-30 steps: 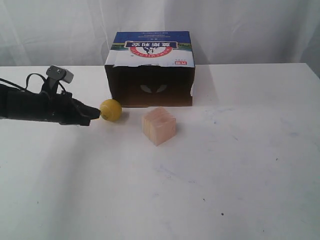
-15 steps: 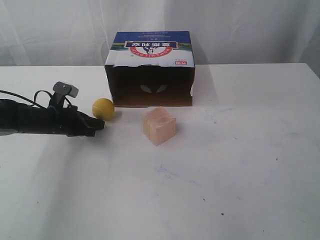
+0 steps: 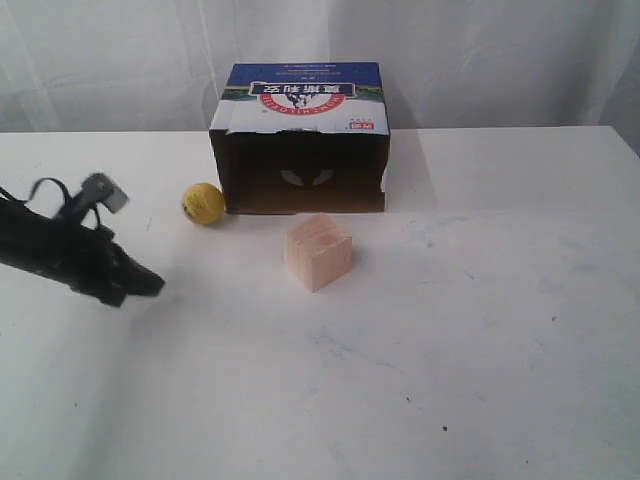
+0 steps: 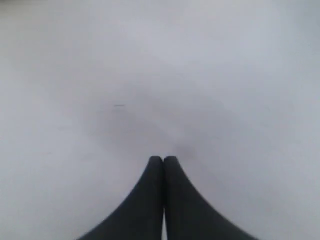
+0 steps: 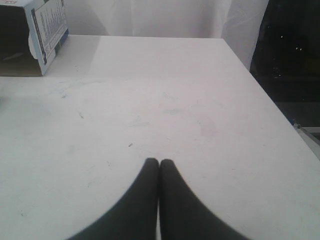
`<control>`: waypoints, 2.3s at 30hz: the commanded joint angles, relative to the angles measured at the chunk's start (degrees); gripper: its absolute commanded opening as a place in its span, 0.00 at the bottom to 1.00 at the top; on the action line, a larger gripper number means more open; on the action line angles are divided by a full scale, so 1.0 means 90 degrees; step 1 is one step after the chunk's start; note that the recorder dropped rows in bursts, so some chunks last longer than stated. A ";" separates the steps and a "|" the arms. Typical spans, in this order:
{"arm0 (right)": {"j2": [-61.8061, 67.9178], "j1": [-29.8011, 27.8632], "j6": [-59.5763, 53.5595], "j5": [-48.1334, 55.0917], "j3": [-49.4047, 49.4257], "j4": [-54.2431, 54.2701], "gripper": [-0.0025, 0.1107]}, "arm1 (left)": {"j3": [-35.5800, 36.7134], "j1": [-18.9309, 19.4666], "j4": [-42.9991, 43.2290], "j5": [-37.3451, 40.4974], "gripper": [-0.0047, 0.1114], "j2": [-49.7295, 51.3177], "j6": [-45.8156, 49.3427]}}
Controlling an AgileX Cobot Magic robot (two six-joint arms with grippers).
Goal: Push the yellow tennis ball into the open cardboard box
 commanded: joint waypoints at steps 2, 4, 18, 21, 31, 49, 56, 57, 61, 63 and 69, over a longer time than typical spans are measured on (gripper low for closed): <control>-0.0041 -0.0036 0.0023 -0.0043 0.0011 -0.0033 0.02 | -0.0653 0.0835 -0.3935 0.0568 0.04 -0.0122 0.3087; -0.0041 -0.0036 0.0023 -0.0043 0.0011 -0.0033 0.02 | -0.1446 0.0761 -0.3935 0.0837 0.04 0.0413 0.2544; -0.0041 -0.0036 0.0023 -0.0043 0.0011 -0.0033 0.02 | -0.3925 -0.0131 -0.2201 0.0792 0.04 0.2751 0.0606; -0.0041 -0.0036 0.0023 -0.0043 0.0011 -0.0033 0.02 | -0.3925 -0.0278 -0.1703 0.1018 0.04 0.2751 0.0145; -0.0041 -0.0036 0.0023 -0.0043 0.0011 -0.0033 0.02 | -0.3358 -0.0305 -0.0473 0.1661 0.04 0.2491 -0.1089; -0.0041 -0.0036 0.0023 -0.0043 0.0011 -0.0033 0.02 | -0.2735 -0.0289 -0.1407 0.2141 0.04 0.1507 -0.0261; -0.0041 -0.0036 0.0023 -0.0043 0.0011 -0.0033 0.02 | -0.2244 -0.0326 -0.1722 -0.0316 0.04 0.1363 0.0732; -0.0041 -0.0036 0.0023 -0.0043 0.0011 -0.0033 0.02 | -0.2244 -0.0326 -0.1997 -0.0483 0.04 0.1460 0.1022; -0.0041 -0.0036 0.0023 -0.0043 0.0011 -0.0033 0.02 | -0.2244 -0.0326 -0.3582 -0.0769 0.04 0.1783 0.2416; -0.0041 -0.0036 0.0023 -0.0043 0.0011 -0.0033 0.02 | -0.2244 -0.0326 -0.3694 -0.0412 0.04 0.1817 0.2597; -0.0041 -0.0036 0.0023 -0.0043 0.0011 -0.0033 0.02 | -0.2244 -0.0326 -0.3107 0.0434 0.04 0.1817 0.1793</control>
